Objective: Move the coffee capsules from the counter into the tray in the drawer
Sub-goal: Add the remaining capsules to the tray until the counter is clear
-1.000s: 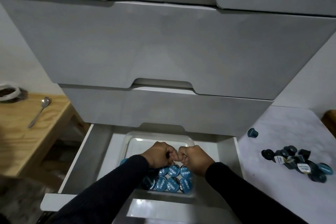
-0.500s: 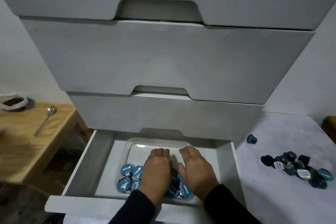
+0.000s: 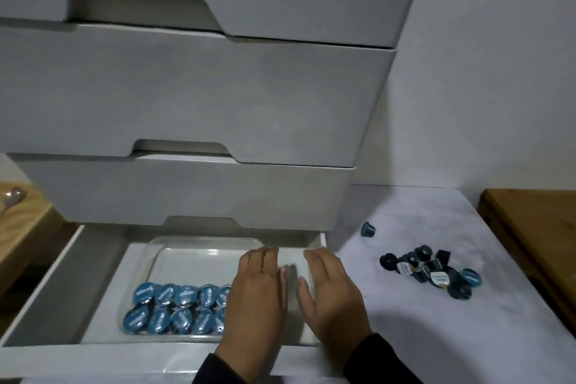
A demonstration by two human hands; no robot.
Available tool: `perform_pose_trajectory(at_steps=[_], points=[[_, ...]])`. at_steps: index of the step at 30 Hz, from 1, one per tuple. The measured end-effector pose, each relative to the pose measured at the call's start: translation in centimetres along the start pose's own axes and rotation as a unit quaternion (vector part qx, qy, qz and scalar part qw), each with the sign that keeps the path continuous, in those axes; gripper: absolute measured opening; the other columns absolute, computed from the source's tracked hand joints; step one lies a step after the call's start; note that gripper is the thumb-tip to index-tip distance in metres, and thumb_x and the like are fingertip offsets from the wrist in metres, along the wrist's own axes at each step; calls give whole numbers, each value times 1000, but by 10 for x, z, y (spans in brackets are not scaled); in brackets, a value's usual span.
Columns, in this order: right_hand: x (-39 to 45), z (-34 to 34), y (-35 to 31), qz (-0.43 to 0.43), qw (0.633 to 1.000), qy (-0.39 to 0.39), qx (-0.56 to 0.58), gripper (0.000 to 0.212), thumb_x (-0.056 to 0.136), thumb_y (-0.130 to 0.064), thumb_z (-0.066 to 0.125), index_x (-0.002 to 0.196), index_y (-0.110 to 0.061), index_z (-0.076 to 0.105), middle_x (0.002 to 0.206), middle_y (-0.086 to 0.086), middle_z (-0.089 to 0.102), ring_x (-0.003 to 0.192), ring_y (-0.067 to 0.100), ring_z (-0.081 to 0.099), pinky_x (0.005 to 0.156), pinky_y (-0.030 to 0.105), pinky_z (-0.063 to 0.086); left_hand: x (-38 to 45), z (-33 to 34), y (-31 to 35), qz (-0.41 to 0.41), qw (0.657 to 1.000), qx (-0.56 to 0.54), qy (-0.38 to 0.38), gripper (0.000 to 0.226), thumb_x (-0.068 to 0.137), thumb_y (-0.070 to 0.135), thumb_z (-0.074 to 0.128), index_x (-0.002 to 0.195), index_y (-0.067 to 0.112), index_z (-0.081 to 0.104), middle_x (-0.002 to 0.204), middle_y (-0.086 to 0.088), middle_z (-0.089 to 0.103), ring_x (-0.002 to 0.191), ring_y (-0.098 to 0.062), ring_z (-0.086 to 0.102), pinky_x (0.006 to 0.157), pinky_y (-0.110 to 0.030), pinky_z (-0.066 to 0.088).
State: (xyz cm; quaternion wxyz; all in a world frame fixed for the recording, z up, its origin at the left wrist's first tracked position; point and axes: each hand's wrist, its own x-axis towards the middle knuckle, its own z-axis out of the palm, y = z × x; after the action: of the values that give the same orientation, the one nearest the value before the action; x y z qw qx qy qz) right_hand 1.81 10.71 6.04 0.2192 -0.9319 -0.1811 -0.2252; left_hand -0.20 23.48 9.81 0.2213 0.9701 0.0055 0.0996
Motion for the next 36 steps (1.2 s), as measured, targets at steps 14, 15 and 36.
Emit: perform_pose_trajectory(at_steps=[14, 15, 36], points=[[-54, -80, 223, 165, 980, -79, -80, 44, 54, -10, 83, 94, -6, 66, 90, 12, 71, 80, 24, 70, 60, 28, 57, 16, 162, 170, 21, 989, -121, -83, 35, 96, 19, 39, 130, 20, 48, 127, 1, 55, 120, -12, 45, 95, -20, 38], [-58, -80, 236, 172, 977, -89, -85, 45, 52, -9, 86, 92, -5, 66, 89, 12, 71, 79, 24, 70, 59, 28, 57, 21, 173, 176, 18, 989, -121, -88, 33, 94, 17, 40, 126, 19, 51, 123, 0, 58, 117, -14, 47, 92, -21, 40], [-80, -63, 315, 252, 948, -143, 135, 22, 83, 2, 59, 101, -7, 68, 107, 7, 55, 89, 10, 51, 80, 0, 33, 68, 239, 199, -47, 987, -117, -97, 20, 79, 13, 59, 96, 14, 68, 94, -5, 64, 98, -22, 55, 76, -34, 50]])
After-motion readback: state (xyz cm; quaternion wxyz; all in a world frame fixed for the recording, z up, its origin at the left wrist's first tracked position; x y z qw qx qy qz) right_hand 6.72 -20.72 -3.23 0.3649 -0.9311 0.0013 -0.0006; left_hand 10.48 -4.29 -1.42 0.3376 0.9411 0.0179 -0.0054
